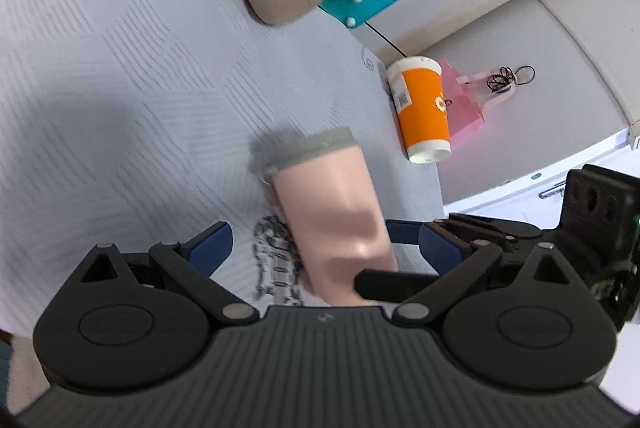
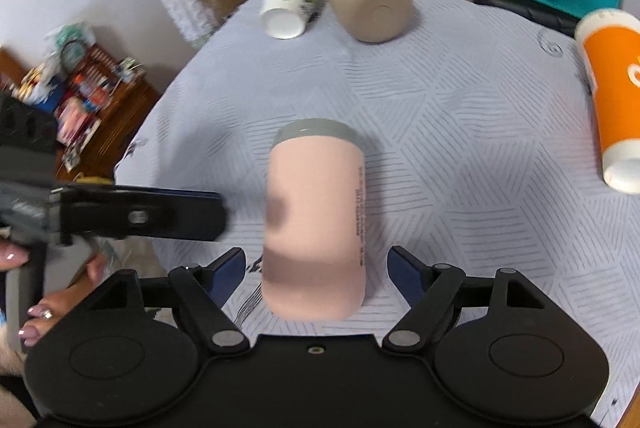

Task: Flip cup upright
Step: 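Rotate the held pink cup with the right gripper until its opening faces up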

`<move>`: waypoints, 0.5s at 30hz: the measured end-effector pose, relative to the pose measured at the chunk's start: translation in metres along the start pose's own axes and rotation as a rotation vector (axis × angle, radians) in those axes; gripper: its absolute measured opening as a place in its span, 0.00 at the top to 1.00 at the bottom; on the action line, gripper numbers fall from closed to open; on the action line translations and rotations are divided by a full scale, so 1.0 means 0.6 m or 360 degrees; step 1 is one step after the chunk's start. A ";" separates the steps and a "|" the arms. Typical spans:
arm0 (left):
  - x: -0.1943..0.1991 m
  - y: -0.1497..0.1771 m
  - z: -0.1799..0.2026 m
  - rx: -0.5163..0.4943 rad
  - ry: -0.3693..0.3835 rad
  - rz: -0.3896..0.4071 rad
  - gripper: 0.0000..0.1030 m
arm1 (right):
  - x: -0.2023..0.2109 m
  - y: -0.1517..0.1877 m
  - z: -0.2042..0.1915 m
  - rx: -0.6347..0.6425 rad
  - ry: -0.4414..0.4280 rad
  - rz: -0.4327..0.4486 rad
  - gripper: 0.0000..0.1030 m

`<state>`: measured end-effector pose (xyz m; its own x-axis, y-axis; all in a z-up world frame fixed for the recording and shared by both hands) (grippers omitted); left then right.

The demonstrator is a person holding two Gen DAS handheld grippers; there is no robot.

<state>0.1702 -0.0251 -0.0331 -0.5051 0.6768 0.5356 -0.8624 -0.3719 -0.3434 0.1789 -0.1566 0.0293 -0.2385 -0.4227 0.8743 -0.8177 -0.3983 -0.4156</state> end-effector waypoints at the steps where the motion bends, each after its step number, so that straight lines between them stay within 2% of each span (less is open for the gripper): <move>1: -0.007 0.003 0.004 -0.0007 0.0010 -0.0007 0.03 | -0.002 0.002 -0.003 0.0039 0.0010 0.0005 0.20; 3: -0.018 0.008 0.011 -0.0020 0.0016 -0.0013 0.04 | -0.003 0.007 -0.008 0.0114 0.0029 0.0020 0.20; 7: -0.029 0.014 0.024 -0.0057 0.0046 0.0020 0.17 | -0.009 0.009 -0.016 0.0195 0.0047 0.0035 0.20; 9: -0.030 0.012 0.028 -0.0098 0.0019 0.0071 0.24 | -0.010 0.005 -0.014 0.0214 0.0058 0.0044 0.20; 11: -0.028 0.007 0.031 -0.0154 -0.0005 0.0142 0.25 | -0.014 -0.003 -0.013 0.0233 0.0078 0.0048 0.20; 15: -0.032 -0.001 0.028 -0.0191 -0.0033 0.0154 0.34 | -0.026 -0.011 -0.009 0.0250 0.0092 0.0023 0.20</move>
<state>0.1798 -0.0488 -0.0304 -0.5873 0.6277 0.5109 -0.8001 -0.3551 -0.4834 0.1854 -0.1431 0.0200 -0.2831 -0.3837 0.8790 -0.7229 -0.5170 -0.4585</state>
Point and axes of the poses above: each gripper's, at about its wrist camera, not at the fingertips, and x roughly against the way its jaws point, z to its right, y to its underside, the point moved 4 cm from there along -x, roughly the way its jaws point, and after that the axes turned 6 degrees about y, right-handed, at the moved point
